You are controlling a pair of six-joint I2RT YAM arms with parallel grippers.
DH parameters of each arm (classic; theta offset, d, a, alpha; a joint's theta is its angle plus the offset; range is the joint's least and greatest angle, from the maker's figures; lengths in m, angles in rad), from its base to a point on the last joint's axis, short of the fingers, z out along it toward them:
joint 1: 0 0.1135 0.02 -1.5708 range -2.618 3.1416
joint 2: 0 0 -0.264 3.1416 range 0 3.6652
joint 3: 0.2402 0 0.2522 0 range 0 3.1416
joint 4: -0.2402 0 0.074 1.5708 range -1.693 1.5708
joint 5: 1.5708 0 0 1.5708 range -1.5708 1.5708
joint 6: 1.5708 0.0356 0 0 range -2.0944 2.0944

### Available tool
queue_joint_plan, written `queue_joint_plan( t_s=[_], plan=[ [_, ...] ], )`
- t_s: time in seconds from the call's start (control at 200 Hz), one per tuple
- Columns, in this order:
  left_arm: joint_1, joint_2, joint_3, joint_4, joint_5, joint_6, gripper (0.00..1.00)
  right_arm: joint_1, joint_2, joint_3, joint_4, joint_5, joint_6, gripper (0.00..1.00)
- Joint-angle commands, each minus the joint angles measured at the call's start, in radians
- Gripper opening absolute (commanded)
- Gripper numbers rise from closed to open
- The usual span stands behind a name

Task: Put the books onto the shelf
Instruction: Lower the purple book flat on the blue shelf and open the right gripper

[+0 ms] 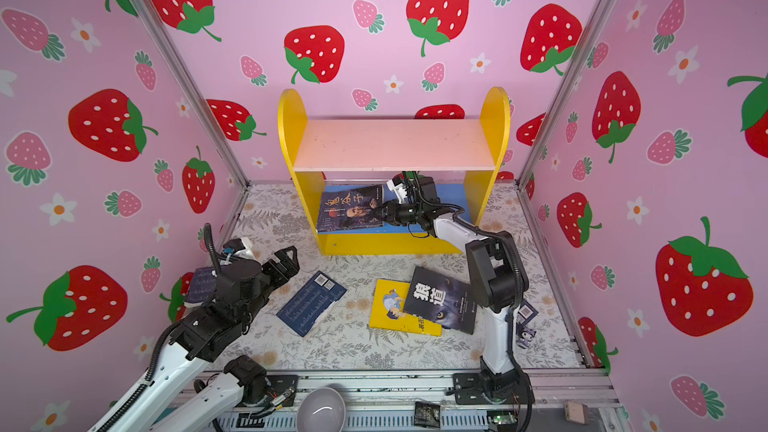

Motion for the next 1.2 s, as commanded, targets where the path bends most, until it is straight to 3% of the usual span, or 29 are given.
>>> queue_joint_plan(
  t_s=[0.0,0.265,0.46,0.485,0.59,0.89,1.02,1.095,1.195],
  plan=[
    [0.008,0.007,-0.005,0.028,0.003,-0.015,0.99,0.004,0.011,0.044,-0.074,0.087,-0.075,0.39],
    [0.016,0.020,-0.011,0.040,0.009,-0.015,0.99,0.012,-0.049,0.055,-0.245,0.290,-0.231,0.57],
    [0.024,0.032,-0.013,0.045,0.015,-0.017,0.99,0.039,-0.082,0.050,-0.279,0.345,-0.268,0.52],
    [0.024,0.034,-0.013,0.047,0.016,-0.018,0.99,0.046,-0.084,0.050,-0.279,0.345,-0.270,0.47],
    [0.030,0.038,-0.014,0.048,0.023,-0.019,0.99,0.074,-0.085,0.050,-0.277,0.335,-0.270,0.40],
    [0.051,0.035,-0.020,0.048,0.040,-0.020,0.99,0.103,-0.120,0.025,-0.273,0.355,-0.271,0.36],
    [0.058,0.041,-0.022,0.054,0.052,-0.020,0.99,0.103,-0.130,0.013,-0.273,0.363,-0.278,0.36],
    [0.063,0.047,-0.020,0.056,0.061,-0.018,0.99,0.103,-0.132,0.018,-0.294,0.386,-0.293,0.47],
    [0.067,0.049,-0.021,0.052,0.064,-0.018,0.99,0.103,-0.150,0.017,-0.311,0.442,-0.313,0.50]
  ],
)
